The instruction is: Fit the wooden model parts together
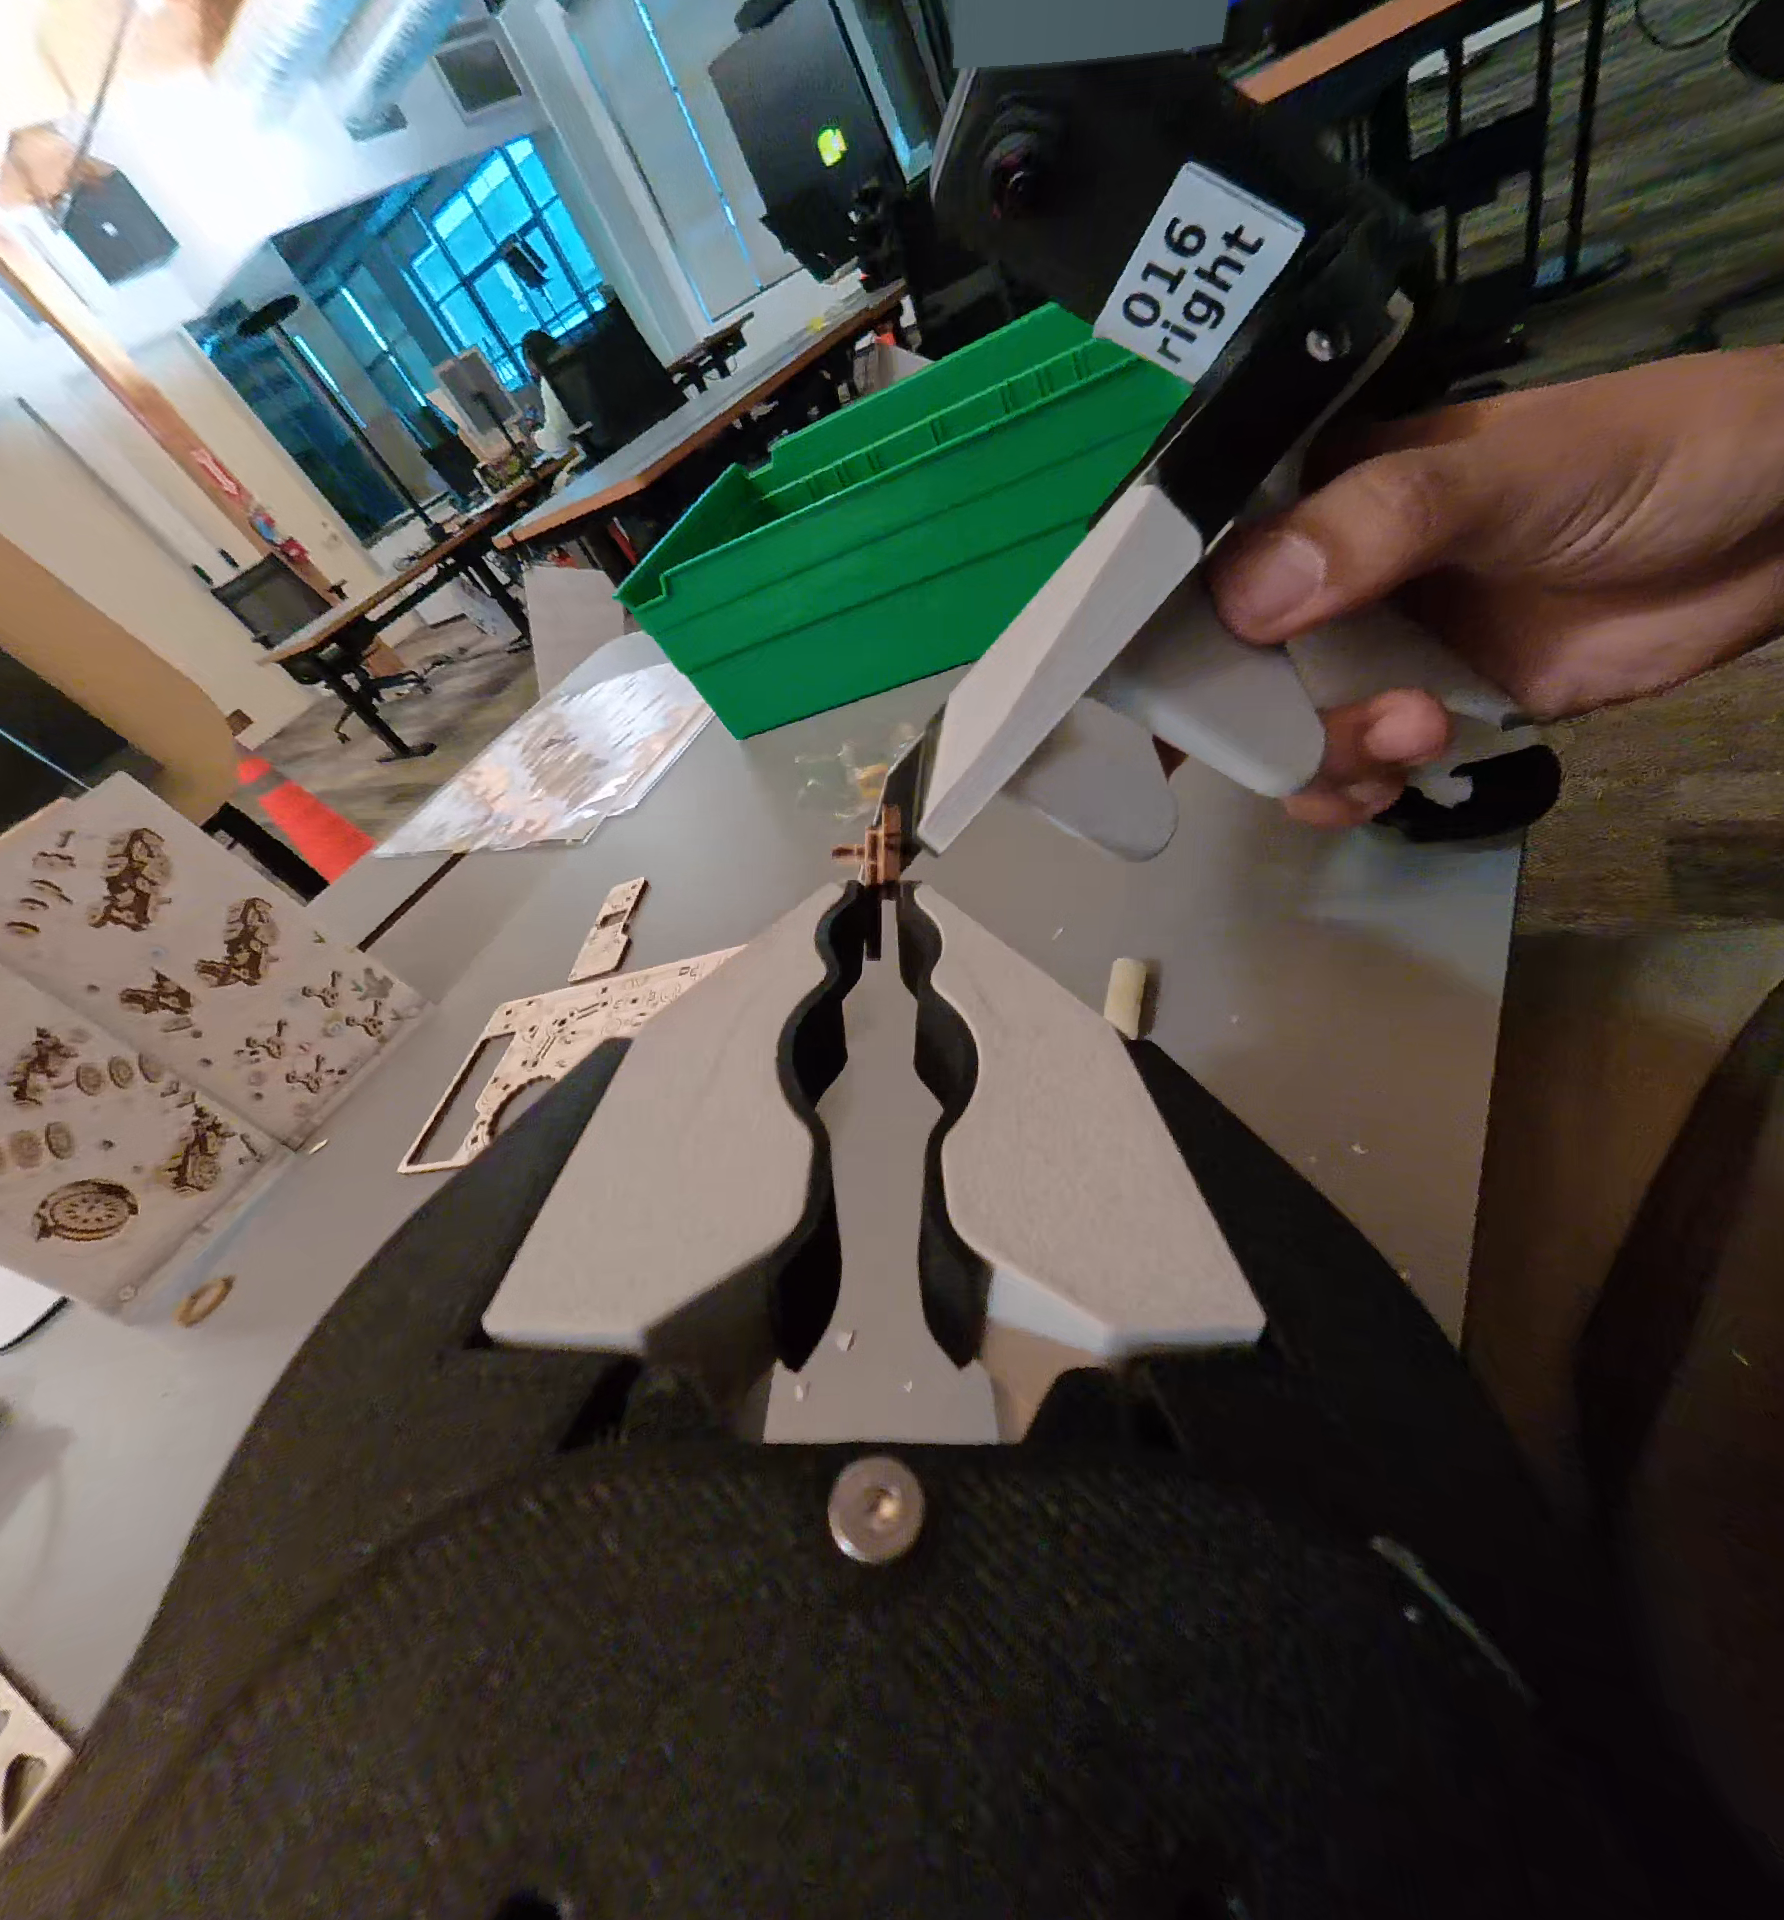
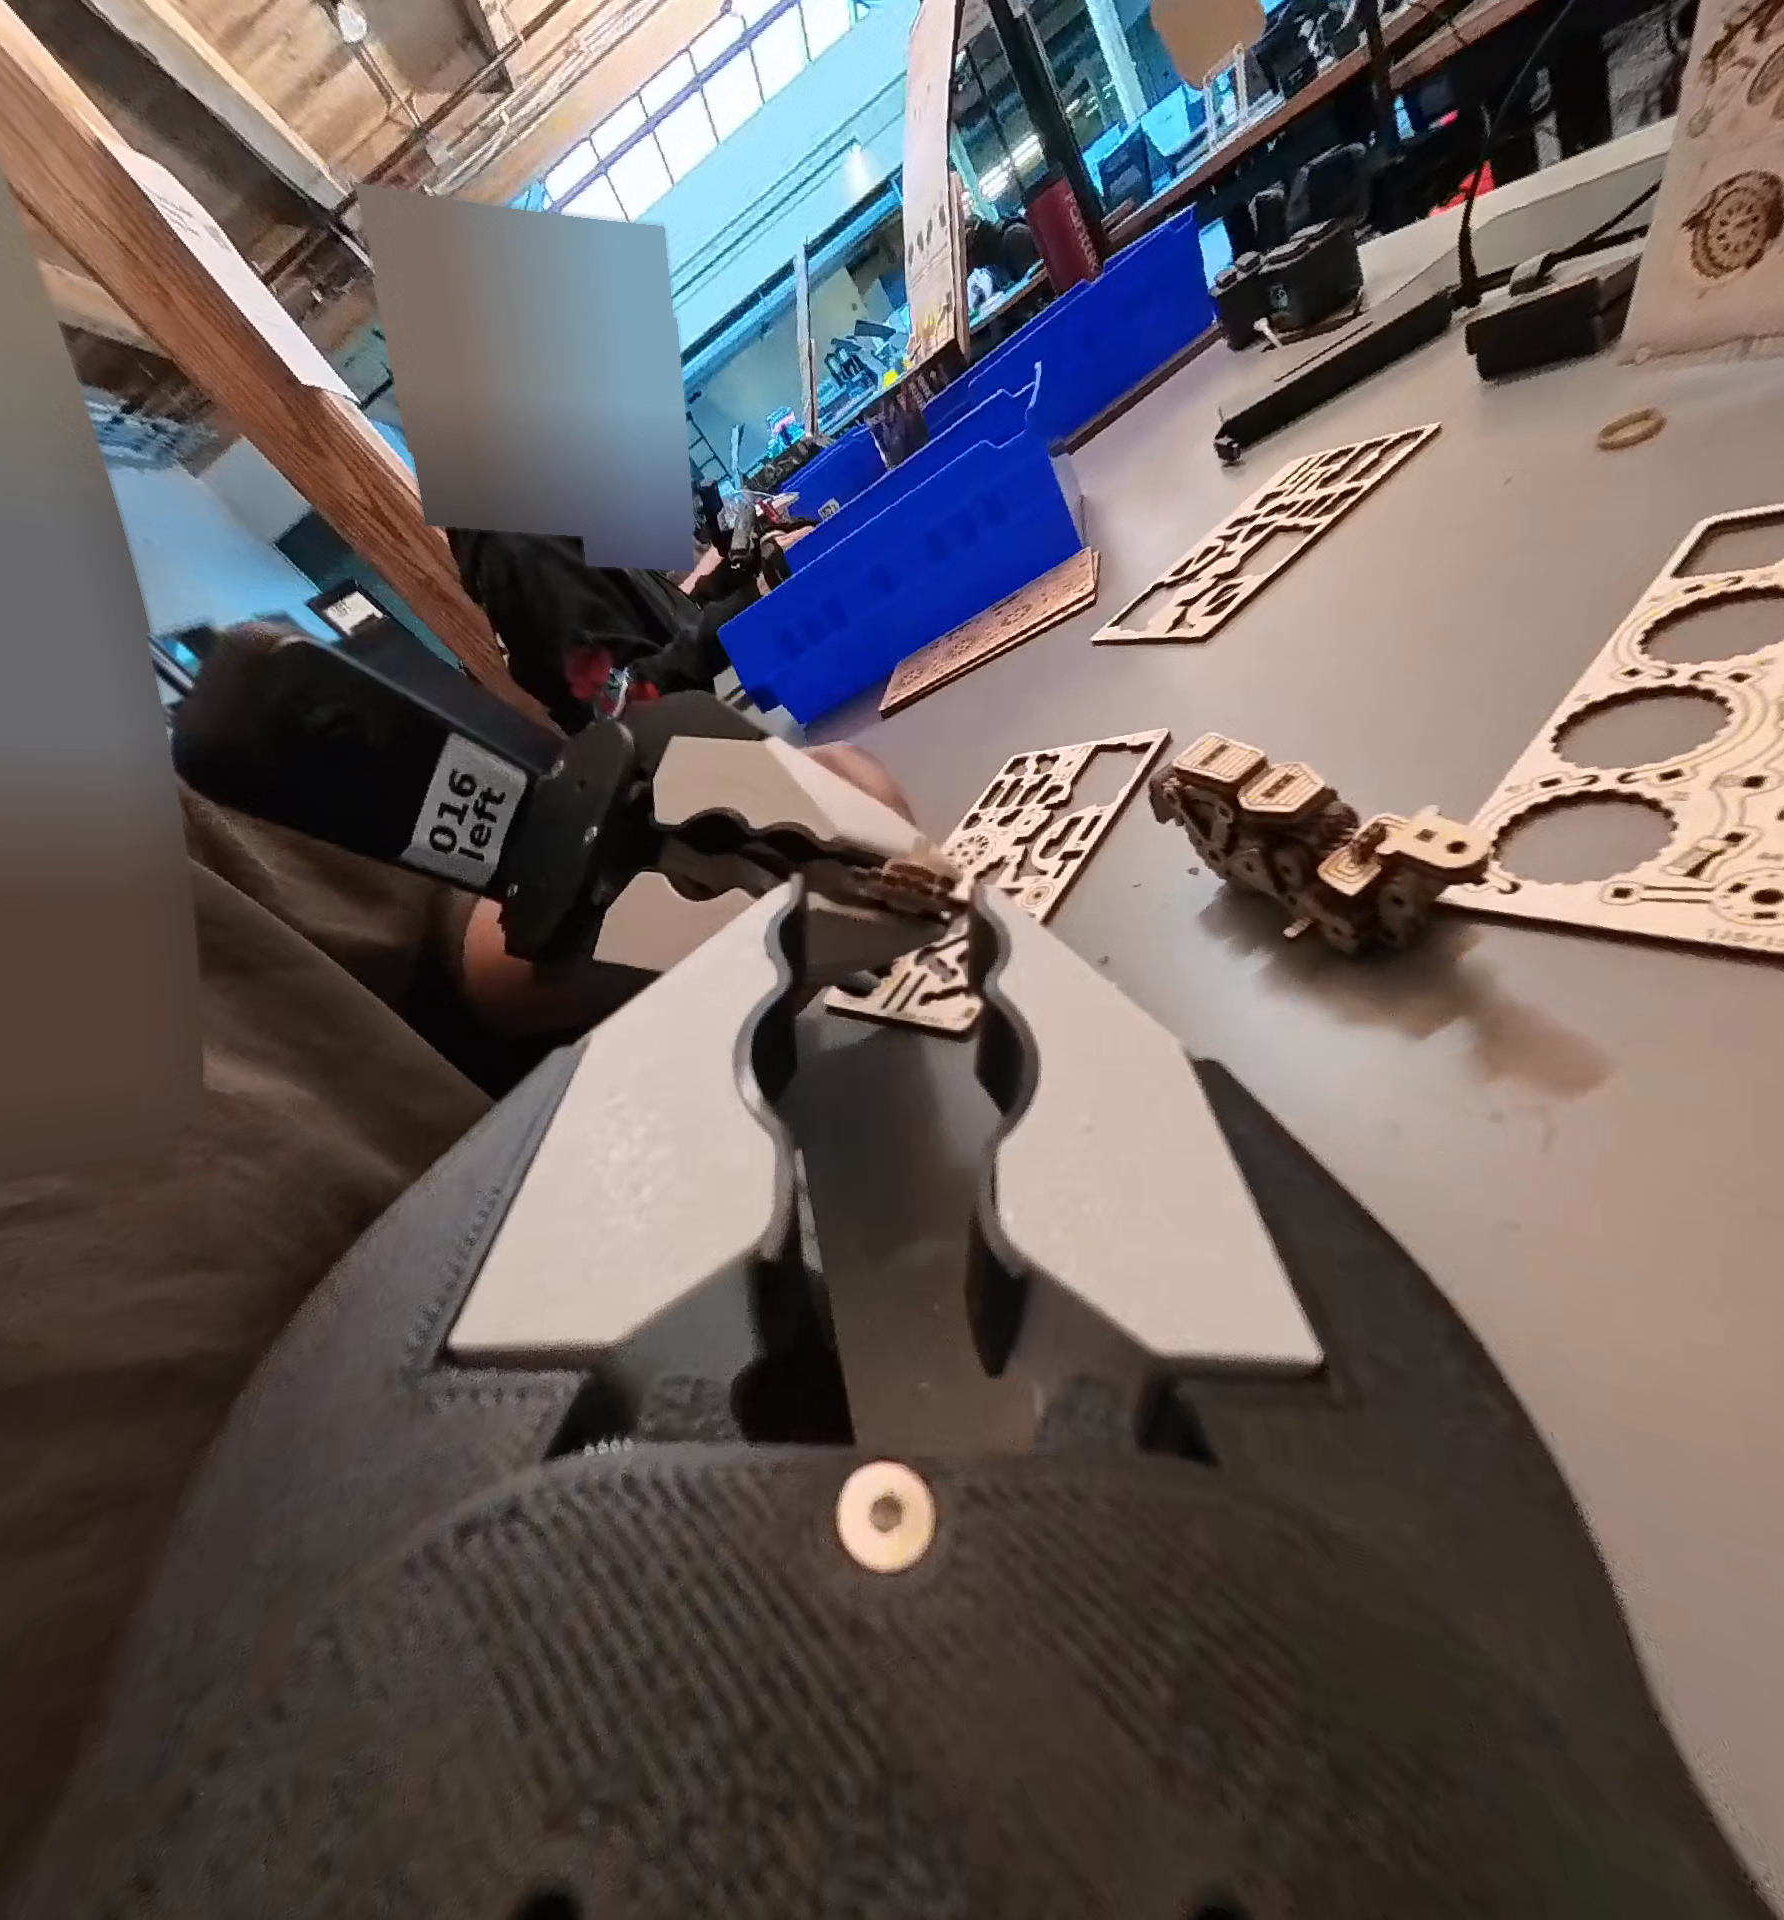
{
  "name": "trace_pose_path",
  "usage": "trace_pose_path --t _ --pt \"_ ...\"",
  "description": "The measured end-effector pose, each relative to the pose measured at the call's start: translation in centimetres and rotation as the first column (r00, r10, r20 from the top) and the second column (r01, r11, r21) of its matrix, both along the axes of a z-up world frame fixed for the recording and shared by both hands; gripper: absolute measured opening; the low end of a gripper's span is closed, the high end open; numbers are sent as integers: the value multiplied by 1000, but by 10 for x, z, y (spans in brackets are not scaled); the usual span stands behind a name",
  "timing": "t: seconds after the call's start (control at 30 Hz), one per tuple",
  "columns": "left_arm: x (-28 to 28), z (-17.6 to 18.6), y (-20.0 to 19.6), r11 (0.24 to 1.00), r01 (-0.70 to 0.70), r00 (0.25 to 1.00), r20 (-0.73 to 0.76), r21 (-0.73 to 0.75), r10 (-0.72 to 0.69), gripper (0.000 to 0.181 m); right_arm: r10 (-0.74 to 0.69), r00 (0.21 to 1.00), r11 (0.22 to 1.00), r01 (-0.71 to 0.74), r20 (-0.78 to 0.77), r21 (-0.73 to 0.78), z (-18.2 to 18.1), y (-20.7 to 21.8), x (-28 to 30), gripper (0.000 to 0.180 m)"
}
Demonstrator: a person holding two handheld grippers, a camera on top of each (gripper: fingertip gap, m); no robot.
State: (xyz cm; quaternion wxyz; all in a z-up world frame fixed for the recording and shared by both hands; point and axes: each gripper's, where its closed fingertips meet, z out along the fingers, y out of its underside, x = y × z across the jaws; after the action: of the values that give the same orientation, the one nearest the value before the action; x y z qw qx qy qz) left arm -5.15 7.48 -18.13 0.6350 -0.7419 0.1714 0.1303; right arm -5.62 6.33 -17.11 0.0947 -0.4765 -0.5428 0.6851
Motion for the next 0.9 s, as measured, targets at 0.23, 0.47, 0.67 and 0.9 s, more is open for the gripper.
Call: trace_pose_path --t 0.23,0.47,0.67,0.9 --pt "3 2 0 1000 -6 1000 -3 23 6 3 -3 1000 1000 3 4 -28 1 2 0 21" --pt "6 -1 -1 997 78 973 220 -12 -74 28 36 998 998 -33 -54 50 5 7 7 20" --pt "6 1 -6 976 218 840 511 -7 -184 24 81 995 944 -56 -63 324 -10 12 11 21" --pt "22 -6 -13 927 372 748 603 -38 -276 8 200 979 868 -153 -50 472 -22 -5 21 21"
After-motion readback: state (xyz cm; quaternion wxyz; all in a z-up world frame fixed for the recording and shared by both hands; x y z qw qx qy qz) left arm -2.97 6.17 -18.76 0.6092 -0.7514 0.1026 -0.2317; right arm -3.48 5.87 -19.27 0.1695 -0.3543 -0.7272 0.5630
